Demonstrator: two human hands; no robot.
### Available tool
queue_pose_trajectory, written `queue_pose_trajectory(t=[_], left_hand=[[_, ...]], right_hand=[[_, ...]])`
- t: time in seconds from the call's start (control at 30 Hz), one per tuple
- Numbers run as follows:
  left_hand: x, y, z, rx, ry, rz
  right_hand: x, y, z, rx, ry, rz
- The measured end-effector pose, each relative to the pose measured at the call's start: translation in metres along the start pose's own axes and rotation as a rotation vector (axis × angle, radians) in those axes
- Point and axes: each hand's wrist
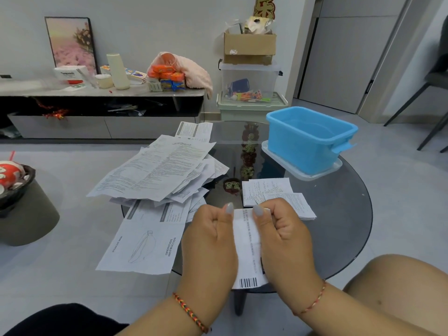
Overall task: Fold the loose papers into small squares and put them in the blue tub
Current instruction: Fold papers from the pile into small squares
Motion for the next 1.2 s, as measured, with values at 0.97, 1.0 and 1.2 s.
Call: queue_pose_trajectory(t=[0.97, 1.0, 1.2], left_hand=[[0.03, -0.006, 0.021, 0.659, -0.279, 0.649], [0.031, -0.008, 0.02, 0.614, -0.178, 0.655], [0.039, -0.018, 0.039, -0.172, 0.539, 0.625]], right_hand=[[0.068, -0.014, -0.05, 0.751, -0.779, 0.621], [0.066, -0.015, -0.055, 0.778, -0.768, 0.589], [0.058, -0.013, -0.058, 0.711, -0.663, 0.541]])
Point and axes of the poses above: each hand's wrist, its own y-axis towards the middle knuckle, its own x-axis out of the back of the hand, z = x × y, and after that the axes turned 9 degrees about -y, right-handed
